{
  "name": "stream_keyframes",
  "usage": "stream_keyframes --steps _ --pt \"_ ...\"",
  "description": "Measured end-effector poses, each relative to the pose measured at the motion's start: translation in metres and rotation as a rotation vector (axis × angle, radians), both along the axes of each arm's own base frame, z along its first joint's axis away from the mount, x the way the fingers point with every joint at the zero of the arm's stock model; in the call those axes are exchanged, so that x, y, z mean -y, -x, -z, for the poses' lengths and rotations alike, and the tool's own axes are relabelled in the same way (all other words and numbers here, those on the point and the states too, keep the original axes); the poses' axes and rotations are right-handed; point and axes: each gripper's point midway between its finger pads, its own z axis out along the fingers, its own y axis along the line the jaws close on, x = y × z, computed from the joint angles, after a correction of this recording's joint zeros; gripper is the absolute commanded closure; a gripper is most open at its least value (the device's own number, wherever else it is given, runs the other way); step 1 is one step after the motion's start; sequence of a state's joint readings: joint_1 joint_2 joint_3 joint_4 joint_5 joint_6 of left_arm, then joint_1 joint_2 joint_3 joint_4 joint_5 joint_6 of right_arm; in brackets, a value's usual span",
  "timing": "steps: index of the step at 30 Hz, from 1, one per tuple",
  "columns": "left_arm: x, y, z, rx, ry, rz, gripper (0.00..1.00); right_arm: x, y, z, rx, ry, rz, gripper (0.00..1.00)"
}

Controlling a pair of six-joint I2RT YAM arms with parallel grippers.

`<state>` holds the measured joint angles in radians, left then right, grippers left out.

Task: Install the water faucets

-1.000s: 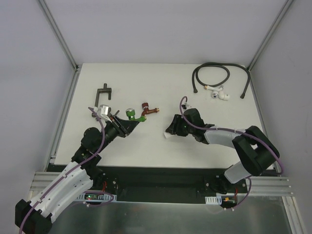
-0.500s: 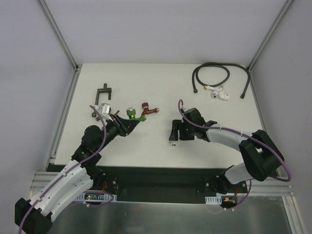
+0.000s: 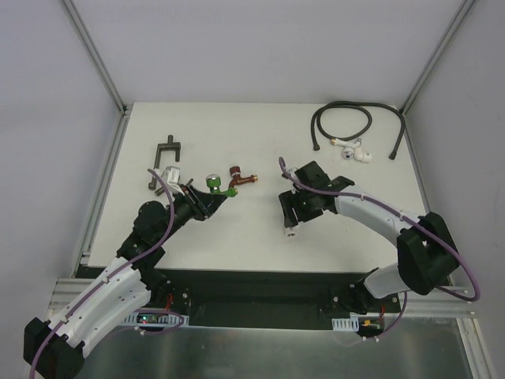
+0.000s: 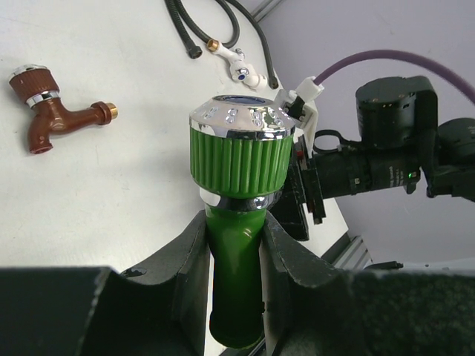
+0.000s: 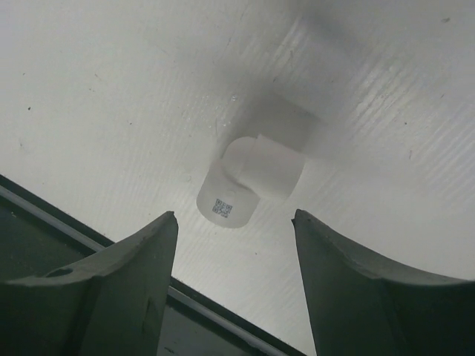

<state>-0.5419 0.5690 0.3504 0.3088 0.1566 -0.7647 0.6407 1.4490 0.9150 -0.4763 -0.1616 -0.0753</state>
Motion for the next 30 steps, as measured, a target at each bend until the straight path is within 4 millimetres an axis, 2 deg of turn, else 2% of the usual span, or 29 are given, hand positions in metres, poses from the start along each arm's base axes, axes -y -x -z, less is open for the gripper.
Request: stream_keyframes --steps 5,8,13,17,19,22,24,30 --pt "0.002 0.002 0.000 0.000 0.001 0.016 1.00 -0.001 -0.010 -0.020 0.016 0.049 -0.078 0.36" --pt "0.003 0.004 -0.002 0.003 0.004 0.025 1.00 0.000 -0.011 -0.020 0.000 0.070 -0.099 0.36" --pt "0.000 0.008 -0.010 0.030 0.019 0.026 1.00 0.008 0.013 -0.003 -0.093 0.085 -0.115 0.34" --pt "-0.001 0.011 -0.014 0.043 0.027 0.026 1.00 0.018 0.044 0.021 -0.189 0.111 -0.113 0.33" --pt "-0.002 0.011 -0.015 0.047 0.029 0.026 1.00 0.017 0.055 0.028 -0.215 0.111 -0.113 0.33" --pt "-0.002 0.012 -0.016 0.051 0.031 0.026 1.00 0.005 0.060 0.029 -0.211 0.089 -0.126 0.34" --pt "-0.002 0.012 -0.017 0.052 0.032 0.026 1.00 -0.010 0.059 0.028 -0.199 0.062 -0.140 0.35" --pt "-0.005 0.017 -0.020 0.062 0.038 0.025 1.00 -0.060 0.041 0.025 -0.161 -0.030 -0.172 0.36"
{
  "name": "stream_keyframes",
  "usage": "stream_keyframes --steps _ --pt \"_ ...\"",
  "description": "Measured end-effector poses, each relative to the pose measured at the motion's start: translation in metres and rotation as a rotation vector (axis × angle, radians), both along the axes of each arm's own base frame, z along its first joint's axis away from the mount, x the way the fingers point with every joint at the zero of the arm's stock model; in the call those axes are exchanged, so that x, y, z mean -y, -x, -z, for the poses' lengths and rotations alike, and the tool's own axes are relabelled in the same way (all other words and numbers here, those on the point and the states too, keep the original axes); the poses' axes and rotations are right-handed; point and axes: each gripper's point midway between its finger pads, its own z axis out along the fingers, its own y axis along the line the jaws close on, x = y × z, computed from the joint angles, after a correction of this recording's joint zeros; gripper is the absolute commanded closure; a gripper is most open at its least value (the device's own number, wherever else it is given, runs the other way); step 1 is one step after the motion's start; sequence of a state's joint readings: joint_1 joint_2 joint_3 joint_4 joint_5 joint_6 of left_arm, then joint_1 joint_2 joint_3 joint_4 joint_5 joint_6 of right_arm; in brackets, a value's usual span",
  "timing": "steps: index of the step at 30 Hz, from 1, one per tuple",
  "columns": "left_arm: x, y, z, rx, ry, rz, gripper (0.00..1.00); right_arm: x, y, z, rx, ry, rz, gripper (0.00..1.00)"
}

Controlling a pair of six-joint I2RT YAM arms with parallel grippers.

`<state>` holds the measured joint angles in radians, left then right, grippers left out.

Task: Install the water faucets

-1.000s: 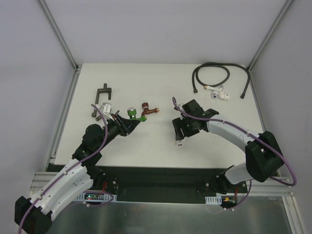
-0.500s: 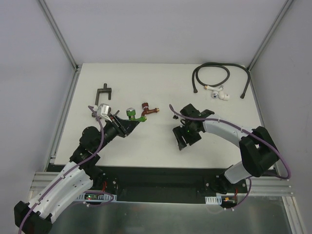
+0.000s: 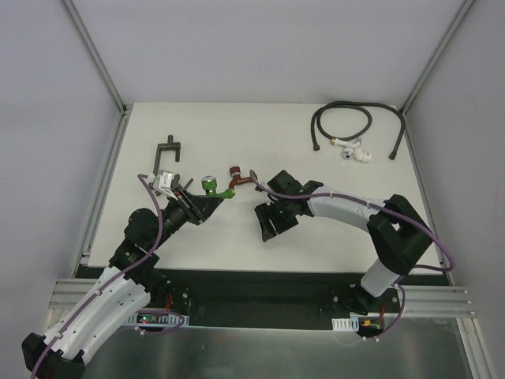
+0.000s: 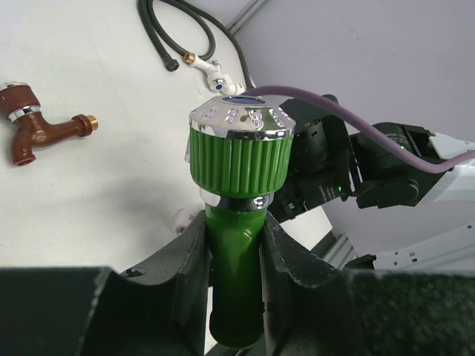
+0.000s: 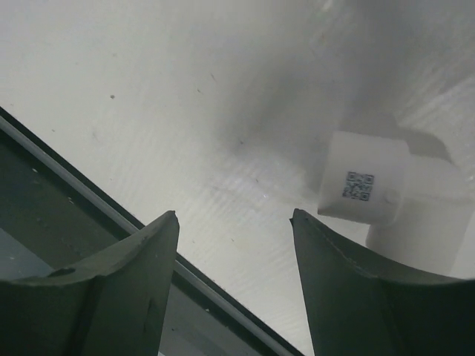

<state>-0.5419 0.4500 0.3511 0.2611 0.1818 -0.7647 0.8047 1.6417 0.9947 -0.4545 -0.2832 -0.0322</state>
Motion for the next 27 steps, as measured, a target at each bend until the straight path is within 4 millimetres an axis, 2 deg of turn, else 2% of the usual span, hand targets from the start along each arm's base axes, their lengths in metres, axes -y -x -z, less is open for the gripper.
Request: stream_keyframes --steps 4,7,11,16,18,20,27 --pt "-0.002 0.003 -0.001 0.003 0.002 -0.002 1.00 -0.015 -0.007 -0.009 0.028 -0.049 -0.007 0.36" --pt "-0.004 0.004 -0.002 0.005 0.003 -0.007 1.00 -0.013 -0.009 -0.014 0.046 -0.045 -0.008 0.35" --pt "-0.004 0.004 -0.001 0.002 0.001 -0.008 1.00 0.005 -0.019 -0.030 0.108 -0.025 0.018 0.36" --pt "-0.004 0.004 -0.001 0.001 0.001 -0.008 1.00 0.045 -0.052 -0.047 0.165 -0.045 0.175 0.40" --pt "-0.004 0.004 0.000 0.000 0.000 -0.008 1.00 0.060 -0.058 -0.041 0.155 -0.037 0.228 0.41" --pt "-0.004 0.004 0.000 0.000 0.000 -0.008 1.00 0.065 -0.055 -0.032 0.124 -0.036 0.246 0.41" --pt "-0.004 0.004 -0.001 0.001 0.001 -0.008 1.00 0.057 -0.042 -0.001 0.003 -0.062 0.243 0.41"
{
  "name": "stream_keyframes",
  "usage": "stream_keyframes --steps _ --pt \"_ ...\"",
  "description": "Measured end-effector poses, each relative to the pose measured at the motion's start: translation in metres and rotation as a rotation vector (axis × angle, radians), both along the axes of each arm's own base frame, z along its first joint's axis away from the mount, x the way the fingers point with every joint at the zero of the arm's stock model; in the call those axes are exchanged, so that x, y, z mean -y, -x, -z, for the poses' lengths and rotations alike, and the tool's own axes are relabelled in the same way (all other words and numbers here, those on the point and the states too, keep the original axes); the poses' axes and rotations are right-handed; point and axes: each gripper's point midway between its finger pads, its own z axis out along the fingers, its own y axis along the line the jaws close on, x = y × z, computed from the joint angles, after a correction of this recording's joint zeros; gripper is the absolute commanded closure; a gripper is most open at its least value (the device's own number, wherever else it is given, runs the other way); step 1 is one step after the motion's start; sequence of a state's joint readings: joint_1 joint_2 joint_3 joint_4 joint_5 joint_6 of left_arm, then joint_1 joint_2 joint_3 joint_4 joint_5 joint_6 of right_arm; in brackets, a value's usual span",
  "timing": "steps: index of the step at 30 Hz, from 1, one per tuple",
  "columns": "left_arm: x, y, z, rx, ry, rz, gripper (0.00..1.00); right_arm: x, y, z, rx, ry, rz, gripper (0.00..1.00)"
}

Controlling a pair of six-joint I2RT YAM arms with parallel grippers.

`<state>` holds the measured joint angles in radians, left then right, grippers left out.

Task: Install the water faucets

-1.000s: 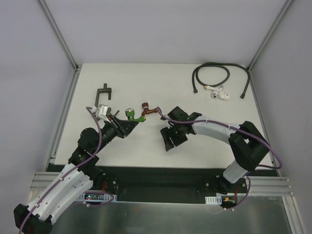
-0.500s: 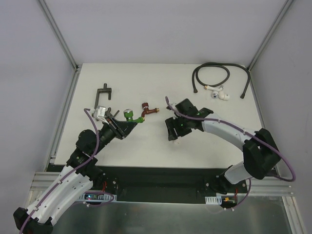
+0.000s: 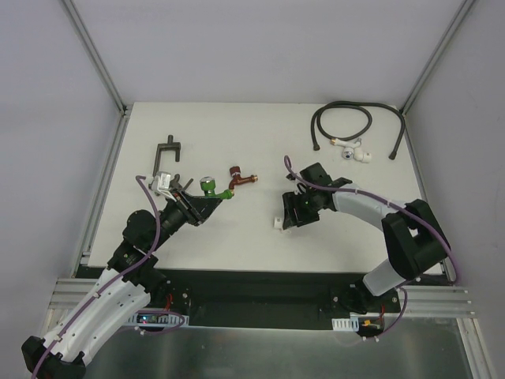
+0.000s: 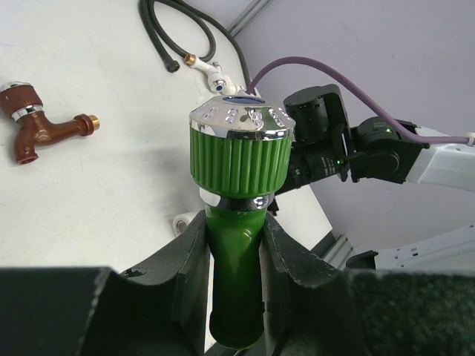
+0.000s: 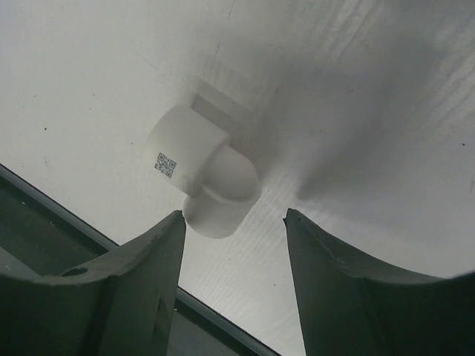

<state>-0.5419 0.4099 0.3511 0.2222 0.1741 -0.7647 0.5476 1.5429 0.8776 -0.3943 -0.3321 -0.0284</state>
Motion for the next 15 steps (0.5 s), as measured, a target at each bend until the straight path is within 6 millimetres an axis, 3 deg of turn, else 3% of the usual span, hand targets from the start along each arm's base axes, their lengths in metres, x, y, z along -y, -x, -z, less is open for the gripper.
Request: stream_keyframes --steps 15 --pt "0.000 0.000 0.001 -0.003 -0.001 0.000 1.00 -0.017 -0.002 0.013 -0.049 -0.060 -0.030 0.42"
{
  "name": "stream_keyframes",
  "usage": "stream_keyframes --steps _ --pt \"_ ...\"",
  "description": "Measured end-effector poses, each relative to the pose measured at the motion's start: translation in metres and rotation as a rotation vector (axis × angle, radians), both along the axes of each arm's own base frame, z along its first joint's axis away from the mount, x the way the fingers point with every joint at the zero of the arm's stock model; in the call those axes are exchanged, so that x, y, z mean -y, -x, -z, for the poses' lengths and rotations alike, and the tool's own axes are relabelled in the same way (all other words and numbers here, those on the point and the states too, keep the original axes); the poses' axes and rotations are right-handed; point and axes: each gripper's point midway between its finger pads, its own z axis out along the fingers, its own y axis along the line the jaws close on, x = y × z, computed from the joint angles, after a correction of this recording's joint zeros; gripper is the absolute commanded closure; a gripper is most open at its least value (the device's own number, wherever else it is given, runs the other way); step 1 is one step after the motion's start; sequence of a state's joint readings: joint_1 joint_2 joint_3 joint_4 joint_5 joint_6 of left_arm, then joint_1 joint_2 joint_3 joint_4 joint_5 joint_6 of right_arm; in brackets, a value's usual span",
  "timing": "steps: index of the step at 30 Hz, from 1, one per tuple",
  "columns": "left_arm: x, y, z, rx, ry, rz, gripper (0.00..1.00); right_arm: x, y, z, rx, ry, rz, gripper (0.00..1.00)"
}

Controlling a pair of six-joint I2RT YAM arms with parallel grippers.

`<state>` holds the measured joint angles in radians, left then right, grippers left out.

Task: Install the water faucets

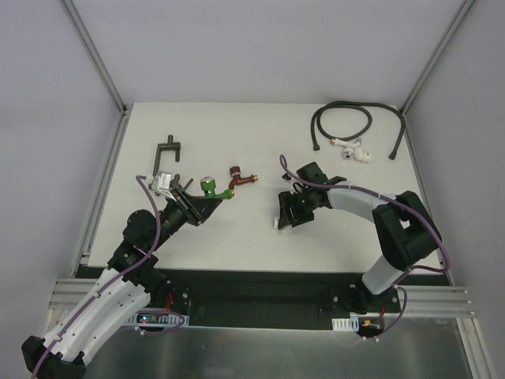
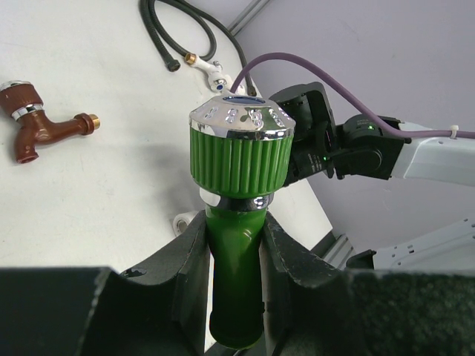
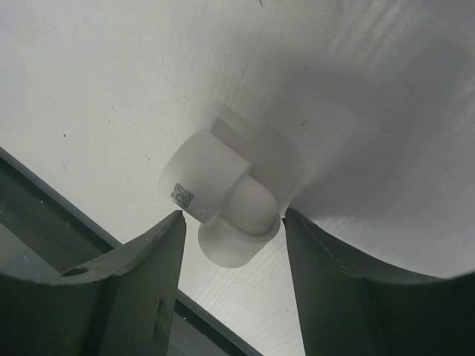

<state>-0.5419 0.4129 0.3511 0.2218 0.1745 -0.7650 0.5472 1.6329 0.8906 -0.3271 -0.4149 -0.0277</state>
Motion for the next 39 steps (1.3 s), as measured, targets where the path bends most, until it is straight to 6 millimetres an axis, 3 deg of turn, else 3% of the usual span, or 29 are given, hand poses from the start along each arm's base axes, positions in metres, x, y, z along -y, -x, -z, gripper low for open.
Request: stream_keyframes --steps 11,13,17,22,29,33,39 --pt "0.001 -0.001 0.002 -0.007 -0.004 0.001 1.00 -0.010 -0.001 0.002 -0.005 0.005 -0.039 0.47" --pt "0.001 -0.001 0.002 -0.008 -0.004 0.001 1.00 -0.010 0.000 0.002 0.003 0.019 -0.050 0.52" --pt "0.001 -0.001 0.002 -0.009 -0.004 0.002 1.00 -0.012 0.002 0.004 0.022 0.041 -0.073 0.76" --pt "0.002 0.000 0.002 -0.012 0.000 0.008 1.00 -0.016 0.003 0.003 0.057 0.059 -0.101 0.97" --pt "0.003 0.000 -0.007 -0.011 0.050 0.009 1.00 -0.012 0.005 -0.005 0.192 0.139 -0.161 0.98" --pt "0.002 0.001 -0.016 0.000 0.133 0.004 1.00 -0.011 0.004 -0.034 0.363 0.149 -0.214 0.98" --pt "0.005 -0.001 -0.004 -0.066 0.286 0.003 1.00 -0.027 -0.007 -0.128 0.830 0.027 -0.273 0.98"
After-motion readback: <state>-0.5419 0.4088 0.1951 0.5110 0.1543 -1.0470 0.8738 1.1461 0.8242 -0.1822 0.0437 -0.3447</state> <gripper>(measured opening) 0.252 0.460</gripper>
